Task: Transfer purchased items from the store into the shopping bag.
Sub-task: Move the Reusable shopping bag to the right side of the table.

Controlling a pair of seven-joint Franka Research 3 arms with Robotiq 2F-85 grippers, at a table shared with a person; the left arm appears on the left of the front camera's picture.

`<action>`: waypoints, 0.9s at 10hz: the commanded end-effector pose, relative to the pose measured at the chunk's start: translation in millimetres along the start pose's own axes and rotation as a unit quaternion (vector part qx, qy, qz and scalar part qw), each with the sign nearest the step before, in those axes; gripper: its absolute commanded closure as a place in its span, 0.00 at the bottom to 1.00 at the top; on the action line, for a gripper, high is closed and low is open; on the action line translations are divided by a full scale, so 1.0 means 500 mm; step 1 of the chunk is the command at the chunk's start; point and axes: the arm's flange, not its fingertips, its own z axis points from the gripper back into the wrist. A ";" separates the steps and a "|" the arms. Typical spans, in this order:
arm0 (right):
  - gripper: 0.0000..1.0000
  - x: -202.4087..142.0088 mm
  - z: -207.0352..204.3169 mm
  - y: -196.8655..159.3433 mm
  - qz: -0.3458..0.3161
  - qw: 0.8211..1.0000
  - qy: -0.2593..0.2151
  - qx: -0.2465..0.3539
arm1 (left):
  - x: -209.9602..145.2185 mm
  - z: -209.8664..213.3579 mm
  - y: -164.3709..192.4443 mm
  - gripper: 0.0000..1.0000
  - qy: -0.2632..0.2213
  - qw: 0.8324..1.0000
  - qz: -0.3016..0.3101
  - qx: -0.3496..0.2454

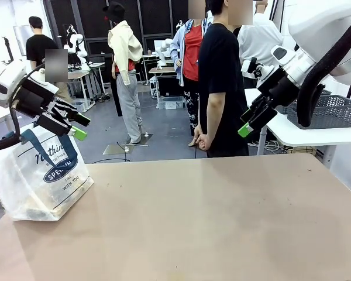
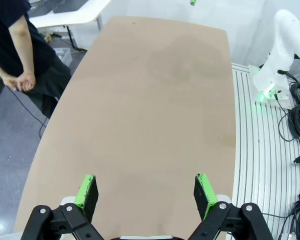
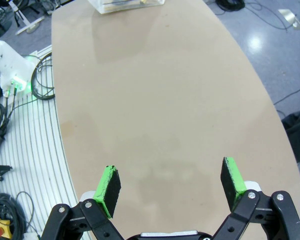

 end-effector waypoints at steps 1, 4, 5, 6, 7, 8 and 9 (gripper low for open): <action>0.00 0.001 -0.001 0.002 -0.007 1.000 0.009 0.000 | 0.003 0.000 0.003 0.00 -0.009 1.000 0.004 0.002; 0.00 0.001 -0.001 0.002 -0.007 1.000 0.009 0.000 | 0.003 0.000 0.003 0.00 -0.009 1.000 0.004 0.002; 0.00 0.001 -0.001 0.002 -0.007 1.000 0.009 0.000 | 0.003 0.000 0.003 0.00 -0.009 1.000 0.004 0.002; 0.00 0.001 -0.001 0.002 -0.007 1.000 0.009 0.000 | 0.003 0.000 0.003 0.00 -0.009 1.000 0.004 0.002; 0.00 0.001 -0.001 0.002 -0.007 1.000 0.009 0.000 | 0.003 0.000 0.003 0.00 -0.009 1.000 0.004 0.002; 0.00 0.001 -0.001 0.002 -0.007 1.000 0.009 0.000 | 0.003 0.000 0.003 0.00 -0.009 1.000 0.004 0.002; 0.00 0.001 -0.001 0.002 -0.007 1.000 0.009 0.000 | 0.003 0.000 0.003 0.00 -0.009 1.000 0.004 0.002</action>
